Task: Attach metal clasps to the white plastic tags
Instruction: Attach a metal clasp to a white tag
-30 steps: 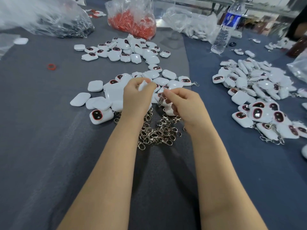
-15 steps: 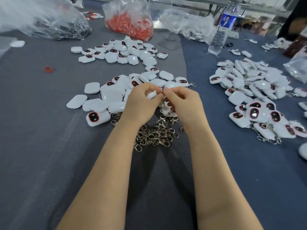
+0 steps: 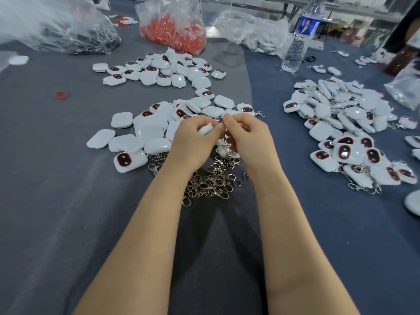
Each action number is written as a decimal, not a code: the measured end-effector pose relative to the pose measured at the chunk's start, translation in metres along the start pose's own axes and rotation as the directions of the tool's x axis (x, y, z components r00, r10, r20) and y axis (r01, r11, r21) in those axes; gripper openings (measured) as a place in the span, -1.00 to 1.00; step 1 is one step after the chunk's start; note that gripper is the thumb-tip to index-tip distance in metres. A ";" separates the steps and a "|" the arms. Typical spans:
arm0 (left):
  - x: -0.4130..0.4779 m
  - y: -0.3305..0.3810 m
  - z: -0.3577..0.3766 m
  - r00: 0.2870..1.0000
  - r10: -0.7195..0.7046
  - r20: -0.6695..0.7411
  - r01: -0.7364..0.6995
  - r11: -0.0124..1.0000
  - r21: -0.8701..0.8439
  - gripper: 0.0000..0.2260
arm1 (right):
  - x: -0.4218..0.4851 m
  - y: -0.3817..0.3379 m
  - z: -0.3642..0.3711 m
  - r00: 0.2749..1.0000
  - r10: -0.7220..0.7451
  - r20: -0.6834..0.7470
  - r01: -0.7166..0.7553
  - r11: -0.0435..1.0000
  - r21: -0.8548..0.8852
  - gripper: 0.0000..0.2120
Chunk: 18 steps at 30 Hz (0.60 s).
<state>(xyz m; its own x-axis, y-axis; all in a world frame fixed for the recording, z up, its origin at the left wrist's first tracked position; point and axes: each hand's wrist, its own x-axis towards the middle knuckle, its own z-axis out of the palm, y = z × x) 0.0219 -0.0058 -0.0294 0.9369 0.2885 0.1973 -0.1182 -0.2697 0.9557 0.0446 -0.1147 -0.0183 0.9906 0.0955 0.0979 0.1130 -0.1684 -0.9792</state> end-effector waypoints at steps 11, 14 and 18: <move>0.002 0.001 -0.001 0.991 0.008 -0.133 -0.011 1.000 -0.027 -0.82 | -0.002 -0.004 0.006 0.993 -0.083 -0.089 0.080 0.996 -0.043 -0.92; 0.002 0.001 -0.001 0.992 0.043 -0.122 -0.038 0.998 0.047 -0.86 | -0.002 -0.003 0.008 0.986 -0.125 -0.108 0.118 0.991 -0.071 -0.92; 0.000 0.002 -0.002 0.991 0.099 -0.088 -0.085 0.985 0.150 -0.90 | -0.002 0.000 0.009 0.981 -0.155 -0.120 0.141 0.983 -0.121 -0.86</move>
<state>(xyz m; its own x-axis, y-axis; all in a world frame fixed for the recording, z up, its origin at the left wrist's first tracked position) 0.0208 -0.0045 -0.0274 0.8882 0.3396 0.3095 -0.1471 -0.4279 0.8918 0.0415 -0.1061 -0.0200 0.9631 0.0021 0.2691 0.2596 -0.2706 -0.9270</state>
